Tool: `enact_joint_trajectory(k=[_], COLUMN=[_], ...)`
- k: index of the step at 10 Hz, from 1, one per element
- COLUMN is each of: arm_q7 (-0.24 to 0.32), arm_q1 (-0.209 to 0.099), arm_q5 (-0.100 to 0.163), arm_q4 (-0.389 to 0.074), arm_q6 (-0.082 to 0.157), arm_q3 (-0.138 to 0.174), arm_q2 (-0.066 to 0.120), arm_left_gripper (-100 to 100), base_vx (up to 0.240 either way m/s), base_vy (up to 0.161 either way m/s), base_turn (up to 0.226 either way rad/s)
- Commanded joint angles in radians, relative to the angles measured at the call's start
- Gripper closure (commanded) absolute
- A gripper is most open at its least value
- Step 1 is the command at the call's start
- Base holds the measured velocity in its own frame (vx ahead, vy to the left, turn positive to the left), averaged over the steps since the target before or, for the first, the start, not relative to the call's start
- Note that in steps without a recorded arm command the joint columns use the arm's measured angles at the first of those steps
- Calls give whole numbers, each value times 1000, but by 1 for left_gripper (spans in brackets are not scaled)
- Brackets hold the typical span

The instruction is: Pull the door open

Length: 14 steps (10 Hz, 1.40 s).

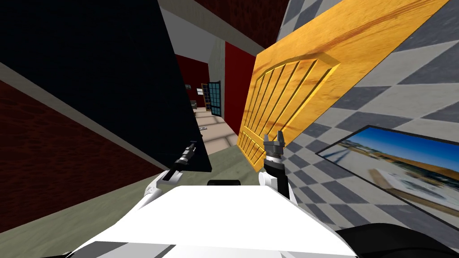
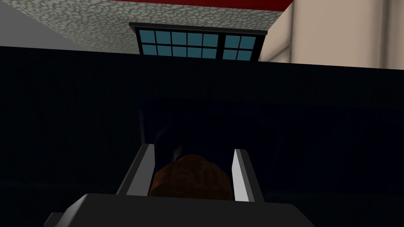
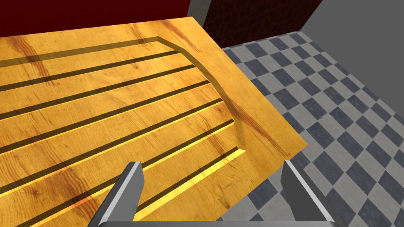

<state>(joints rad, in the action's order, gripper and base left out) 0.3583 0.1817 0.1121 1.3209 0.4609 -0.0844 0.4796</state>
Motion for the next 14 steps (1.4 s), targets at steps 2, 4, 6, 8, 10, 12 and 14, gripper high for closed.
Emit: enact_joint_trajectory(k=[2,4,6,8,10,12,14], arm_q7=[30,51,68,75,86,102,118], arm_q1=[36,61,82,89,98,110,123], arm_q5=[1,3,4,1,1,1,1], arm_q4=[17,29,40,33,31,28,25], arm_q6=[37,65,89,105,125,155,184], arm_q3=[-22,-36,-49,-59,-65,-73,-82], arm_q2=[42,72,98,105,121,145,169], arm_left_gripper=[100,100,100,100,100,100,100], base_vx=[-225,-205,-216,-124,-201,-201,-220], base_vy=[101,100,95,44,95,107,127], base_turn=[-131,-121,-105,-77,-149,-139,-148])
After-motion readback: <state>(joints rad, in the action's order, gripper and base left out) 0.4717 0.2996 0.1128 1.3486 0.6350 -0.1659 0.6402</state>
